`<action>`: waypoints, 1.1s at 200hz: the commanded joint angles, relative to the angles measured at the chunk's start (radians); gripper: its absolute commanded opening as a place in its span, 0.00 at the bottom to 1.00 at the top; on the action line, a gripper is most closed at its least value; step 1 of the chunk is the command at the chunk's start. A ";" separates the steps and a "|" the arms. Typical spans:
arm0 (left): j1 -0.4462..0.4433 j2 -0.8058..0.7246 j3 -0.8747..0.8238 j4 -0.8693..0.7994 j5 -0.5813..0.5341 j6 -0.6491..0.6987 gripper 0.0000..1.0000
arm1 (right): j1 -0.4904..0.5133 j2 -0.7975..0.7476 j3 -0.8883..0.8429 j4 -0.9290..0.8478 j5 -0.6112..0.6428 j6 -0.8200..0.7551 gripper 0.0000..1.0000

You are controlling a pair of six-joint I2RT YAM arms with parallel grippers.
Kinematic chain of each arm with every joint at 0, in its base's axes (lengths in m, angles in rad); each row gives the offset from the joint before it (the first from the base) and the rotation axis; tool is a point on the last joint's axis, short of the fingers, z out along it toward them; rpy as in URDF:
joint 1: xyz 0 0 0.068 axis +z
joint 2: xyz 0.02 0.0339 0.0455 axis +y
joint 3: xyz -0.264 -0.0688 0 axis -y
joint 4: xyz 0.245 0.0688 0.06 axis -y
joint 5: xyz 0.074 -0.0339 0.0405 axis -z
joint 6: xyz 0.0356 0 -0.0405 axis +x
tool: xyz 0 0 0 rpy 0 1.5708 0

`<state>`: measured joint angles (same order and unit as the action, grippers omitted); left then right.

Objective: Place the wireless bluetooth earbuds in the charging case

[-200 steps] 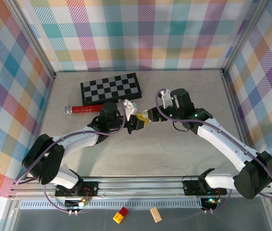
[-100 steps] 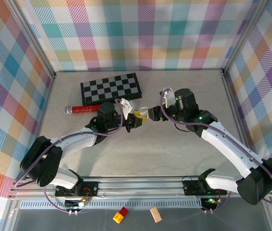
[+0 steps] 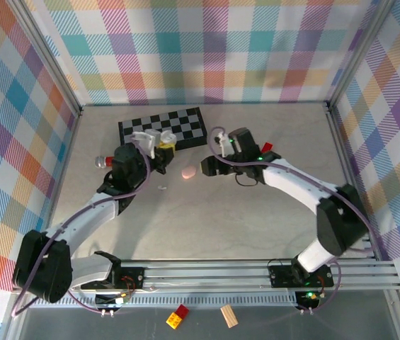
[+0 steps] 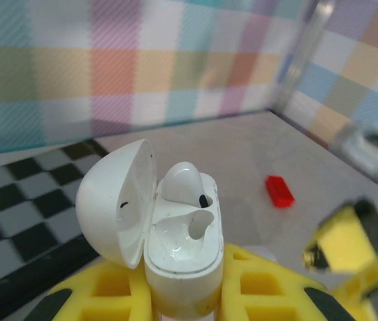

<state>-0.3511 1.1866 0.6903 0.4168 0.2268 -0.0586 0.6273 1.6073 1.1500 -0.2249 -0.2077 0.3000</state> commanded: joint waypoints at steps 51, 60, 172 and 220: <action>0.296 -0.054 0.032 -0.069 -0.037 -0.200 0.17 | 0.192 0.366 0.371 -0.099 -0.020 -0.173 0.73; 0.317 -0.056 0.040 -0.074 -0.032 -0.206 0.17 | 0.208 0.416 0.427 -0.126 -0.015 -0.189 0.71; 0.397 -0.093 0.018 -0.066 -0.014 -0.272 0.16 | 0.294 0.837 0.934 -0.439 0.140 -0.283 0.54; 0.397 -0.080 0.020 -0.050 0.006 -0.281 0.16 | 0.309 0.924 1.050 -0.504 0.143 -0.289 0.50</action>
<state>0.0338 1.1049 0.6979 0.3351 0.2039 -0.3252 0.9203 2.4912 2.1403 -0.6540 -0.0780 0.0322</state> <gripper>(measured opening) 0.185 0.506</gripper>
